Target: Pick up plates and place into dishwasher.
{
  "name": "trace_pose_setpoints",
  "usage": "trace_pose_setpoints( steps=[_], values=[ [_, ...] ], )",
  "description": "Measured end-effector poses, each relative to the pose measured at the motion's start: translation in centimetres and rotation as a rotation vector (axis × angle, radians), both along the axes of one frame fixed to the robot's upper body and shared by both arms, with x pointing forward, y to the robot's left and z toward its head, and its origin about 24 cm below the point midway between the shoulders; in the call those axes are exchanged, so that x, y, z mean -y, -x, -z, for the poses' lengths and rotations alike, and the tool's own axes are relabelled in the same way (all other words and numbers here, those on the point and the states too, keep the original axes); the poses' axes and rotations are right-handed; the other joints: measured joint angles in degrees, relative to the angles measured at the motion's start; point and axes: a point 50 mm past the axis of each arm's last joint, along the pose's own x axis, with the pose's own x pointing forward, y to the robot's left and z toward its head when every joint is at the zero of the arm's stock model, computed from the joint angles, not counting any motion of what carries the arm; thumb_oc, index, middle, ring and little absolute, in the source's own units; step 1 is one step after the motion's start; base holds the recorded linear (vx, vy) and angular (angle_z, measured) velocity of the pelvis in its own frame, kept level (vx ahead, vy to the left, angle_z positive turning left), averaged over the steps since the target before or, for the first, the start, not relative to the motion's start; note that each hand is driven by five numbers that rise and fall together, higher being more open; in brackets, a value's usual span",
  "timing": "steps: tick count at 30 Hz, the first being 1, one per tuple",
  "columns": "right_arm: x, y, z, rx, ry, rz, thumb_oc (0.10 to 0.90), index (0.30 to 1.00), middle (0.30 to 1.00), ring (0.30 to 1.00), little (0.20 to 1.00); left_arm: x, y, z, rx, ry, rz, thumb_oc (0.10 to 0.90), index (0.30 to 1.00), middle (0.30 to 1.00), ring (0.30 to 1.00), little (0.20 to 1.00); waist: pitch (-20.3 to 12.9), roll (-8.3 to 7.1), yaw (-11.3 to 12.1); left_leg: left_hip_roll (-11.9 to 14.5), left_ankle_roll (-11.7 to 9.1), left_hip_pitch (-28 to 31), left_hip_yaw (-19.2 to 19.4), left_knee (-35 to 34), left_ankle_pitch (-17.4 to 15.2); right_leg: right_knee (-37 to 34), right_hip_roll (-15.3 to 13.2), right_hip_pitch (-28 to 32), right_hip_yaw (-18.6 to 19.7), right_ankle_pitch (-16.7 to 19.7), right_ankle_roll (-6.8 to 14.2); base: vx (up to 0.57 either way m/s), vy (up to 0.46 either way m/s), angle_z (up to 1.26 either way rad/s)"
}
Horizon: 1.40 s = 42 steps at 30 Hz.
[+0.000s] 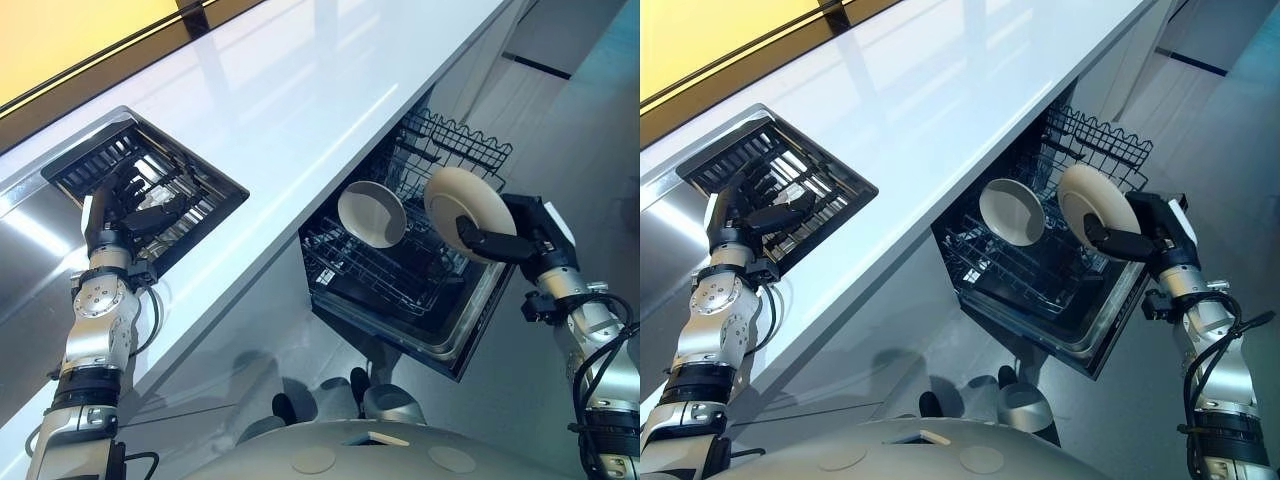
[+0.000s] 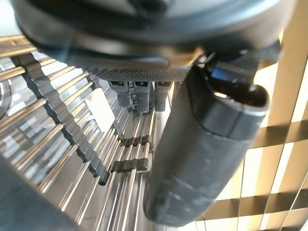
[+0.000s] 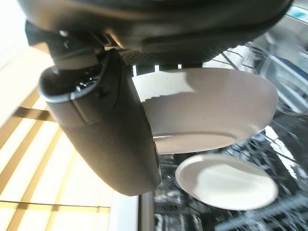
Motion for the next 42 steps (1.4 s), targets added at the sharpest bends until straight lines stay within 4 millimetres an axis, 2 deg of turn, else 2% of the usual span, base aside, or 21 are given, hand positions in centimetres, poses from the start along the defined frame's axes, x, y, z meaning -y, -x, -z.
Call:
trace_pose_setpoints(
  steps=[7, 16, 21, 25, 32, 37, 38, 39, 42],
  values=[
    [0.3, 0.3, 1.8, -0.095, -0.019, 0.004, 0.100, 0.300, 0.300, 0.300, 0.200, -0.1, 0.0, 0.0, 0.002, 0.007, -0.003, 0.800, 0.900, 0.900, 0.900, 0.900, 0.29, -0.51, 1.64, -0.02, 0.01, 0.06, -0.29, 0.03, -0.02, 0.03, -0.02, 0.06, -0.26, 0.04, -0.05, 0.00, 0.000, 0.00],
    [-1.4, 0.7, 4.9, -0.259, -0.073, -0.098, 0.100, 0.300, 0.300, 0.300, 0.200, -0.1, 0.0, 0.0, 0.003, 0.007, 0.001, 0.800, 0.900, 0.900, 0.900, 0.900, 0.29, -0.62, 2.74, -0.03, 0.01, 0.07, -1.20, 0.04, -0.01, 0.04, -0.18, 0.45, -2.53, 0.07, -0.10, 0.01, -0.015, 0.04],
    [-2.3, 0.6, 5.6, -0.290, -0.100, -0.139, 0.100, 0.300, 0.300, 0.300, 0.200, 0.1, -0.1, 0.0, 0.002, 0.008, 0.021, 0.800, 0.900, 0.900, 0.900, 0.900, 0.30, -0.89, 3.13, -0.05, 0.01, 0.46, -1.72, 0.04, -0.01, -0.29, -0.25, 1.26, -3.61, 0.07, -0.10, 0.03, -0.022, 0.06],
    [-2.8, -0.3, 5.5, -0.283, -0.098, -0.157, 0.100, 0.300, 0.300, 0.300, 0.200, 0.5, -0.4, -0.1, 0.003, 0.006, 0.040, 0.800, 0.900, 0.900, 0.900, 0.900, 0.30, -0.92, 3.90, -0.05, -0.01, 0.53, -2.08, 0.14, 0.01, -0.38, -0.24, 1.56, -3.92, 0.07, -0.10, 0.02, -0.015, 0.04],
    [-2.9, -1.3, 7.2, -0.375, -0.008, -0.051, 0.100, 0.300, 0.300, 0.300, 0.200, 1.6, -1.1, -0.1, 0.002, 0.000, 0.085, 0.800, 0.900, 0.900, 0.900, 0.900, 0.30, -0.92, 5.78, -0.12, -0.04, 0.66, -3.07, 0.24, 0.06, -0.58, -0.34, 2.23, -5.37, 0.06, -0.10, 0.04, -0.013, 0.07],
    [-3.5, -1.5, 8.8, -0.446, 0.091, -0.002, 0.116, 0.314, 0.314, 0.314, 0.216, 2.0, -1.6, -0.3, 0.003, -0.004, 0.099, 0.800, 0.900, 0.900, 0.900, 0.900, 0.34, -0.94, 6.00, -0.12, -0.06, 0.50, -3.99, 0.25, 0.18, -0.62, -0.38, 2.59, -6.60, 0.05, -0.10, 0.03, -0.008, 0.09],
    [-3.8, -1.6, 9.0, -0.449, 0.103, -0.002, 0.391, 0.549, 0.549, 0.549, 0.491, 2.2, -1.7, -0.3, 0.002, -0.004, 0.104, 0.800, 0.900, 0.900, 0.900, 0.900, 0.35, -0.93, 6.10, -0.13, -0.06, 0.51, -4.21, 0.25, 0.19, -0.63, -0.39, 2.75, -6.78, 0.03, -0.09, 0.04, -0.003, 0.12],
    [-4.2, -1.8, 9.1, -0.448, 0.114, -0.004, 0.800, 0.900, 0.900, 0.900, 0.900, 2.3, -1.8, -0.3, 0.001, -0.004, 0.107, 0.800, 0.900, 0.900, 0.900, 0.900, 0.36, -0.93, 6.15, -0.15, -0.06, 0.63, -4.39, 0.25, 0.20, -0.63, -0.41, 2.94, -6.94, 0.01, -0.06, 0.03, -0.001, 0.11],
    [-4.9, -2.8, 9.0, -0.439, 0.145, -0.006, 0.800, 0.900, 0.900, 0.900, 0.900, 2.7, -2.2, -0.5, -0.002, -0.004, 0.123, 0.800, 0.900, 0.900, 0.900, 0.900, 0.39, -0.88, 6.68, -0.24, -0.02, 0.69, -5.27, 0.25, 0.31, -0.64, -0.51, 3.41, -7.92, -0.15, 0.12, 0.03, -0.002, 0.14]
  ],
)
